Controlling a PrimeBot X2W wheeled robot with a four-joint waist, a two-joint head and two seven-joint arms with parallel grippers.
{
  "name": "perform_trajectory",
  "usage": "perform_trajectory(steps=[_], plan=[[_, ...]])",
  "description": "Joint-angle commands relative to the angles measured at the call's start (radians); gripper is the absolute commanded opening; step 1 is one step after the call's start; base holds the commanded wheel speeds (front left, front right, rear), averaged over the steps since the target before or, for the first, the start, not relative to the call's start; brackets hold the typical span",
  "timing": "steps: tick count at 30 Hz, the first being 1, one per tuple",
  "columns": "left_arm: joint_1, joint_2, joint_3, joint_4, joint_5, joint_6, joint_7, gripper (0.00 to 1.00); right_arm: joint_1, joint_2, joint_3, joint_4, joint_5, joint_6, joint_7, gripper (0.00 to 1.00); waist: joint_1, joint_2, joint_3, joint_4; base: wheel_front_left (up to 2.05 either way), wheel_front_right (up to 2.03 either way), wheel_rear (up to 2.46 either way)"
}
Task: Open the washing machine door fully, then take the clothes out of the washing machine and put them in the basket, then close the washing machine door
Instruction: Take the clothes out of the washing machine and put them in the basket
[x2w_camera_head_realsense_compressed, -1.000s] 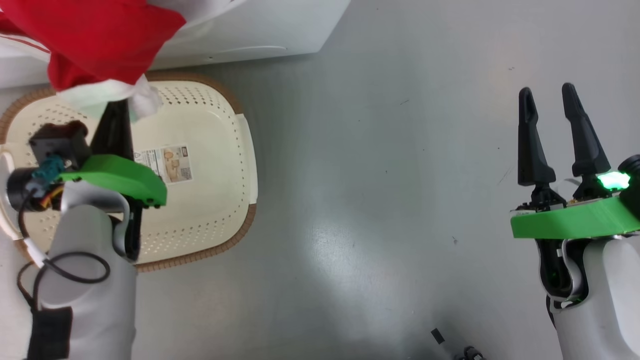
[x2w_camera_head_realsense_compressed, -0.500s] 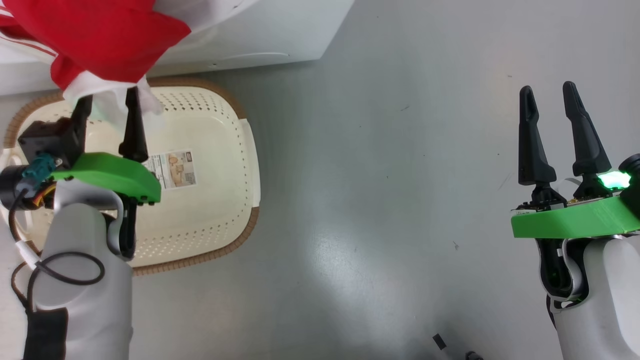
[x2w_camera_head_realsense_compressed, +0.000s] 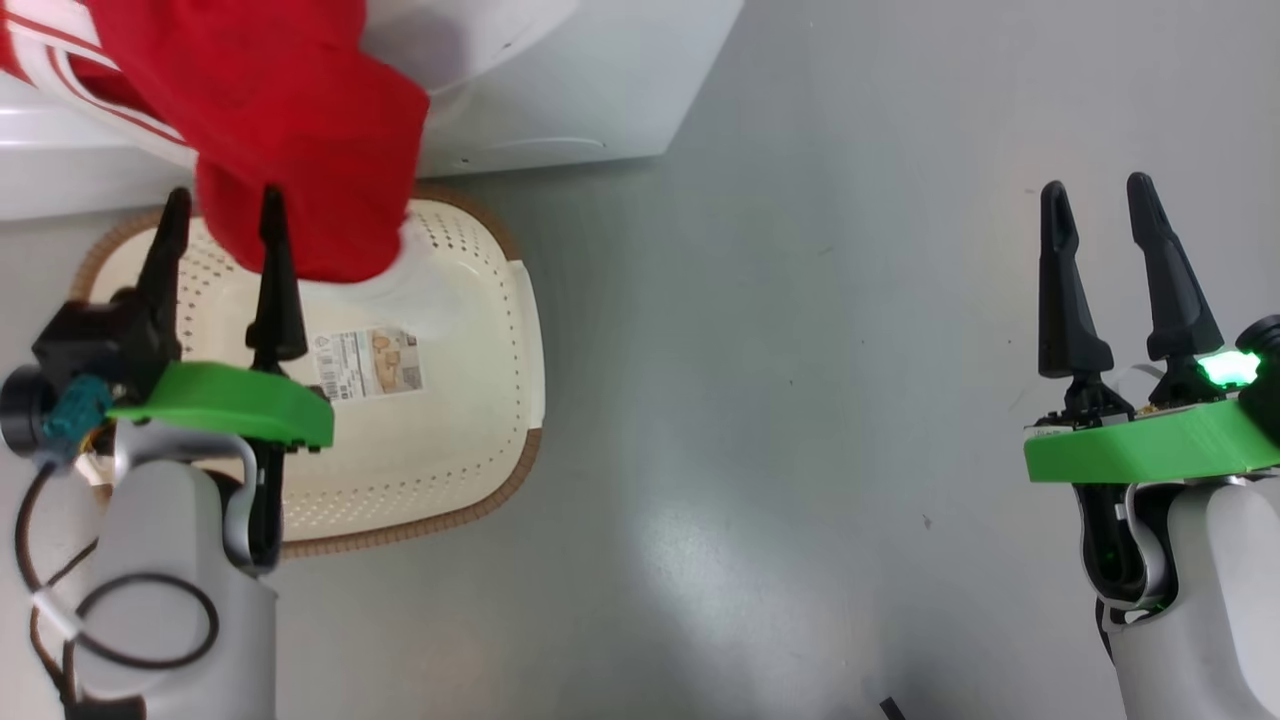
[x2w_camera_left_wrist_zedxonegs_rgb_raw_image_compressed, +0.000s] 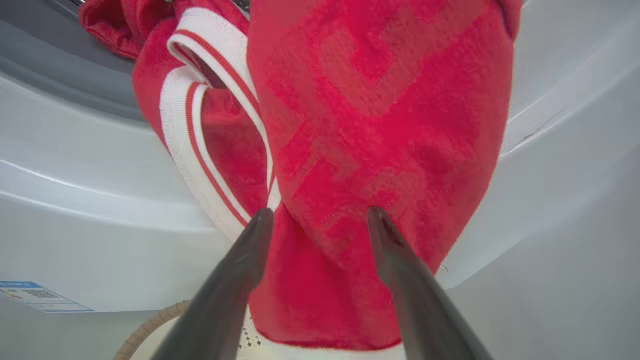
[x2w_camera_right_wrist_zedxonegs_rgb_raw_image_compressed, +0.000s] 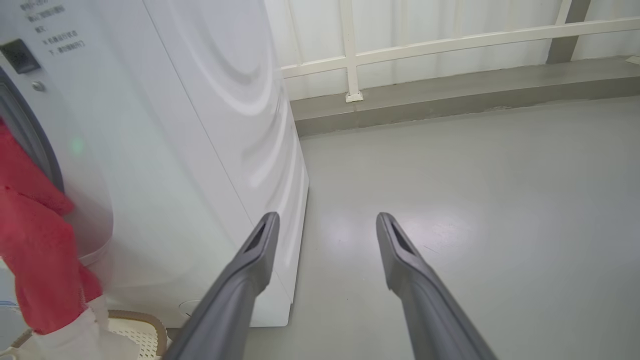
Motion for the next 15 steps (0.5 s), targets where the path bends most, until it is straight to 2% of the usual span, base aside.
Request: perform_trajectory(steps=[1, 15], plan=[[0.054, 0.024, 0.021, -0.049, -0.004, -0.005, -0.005, 1.00, 0.042, 0.001, 0.011, -0.017, -0.008, 0.006, -0.006, 1.00, 0.0000, 0.0000, -0.018, 0.009, 0.00, 0.00, 0.00], [0.204, 0.022, 0.010, -0.272, -0.053, -0.006, -0.005, 1.00, 0.070, 0.001, 0.002, -0.019, -0.018, 0.006, -0.006, 1.00, 0.0000, 0.0000, -0.055, 0.025, 0.00, 0.00, 0.00]])
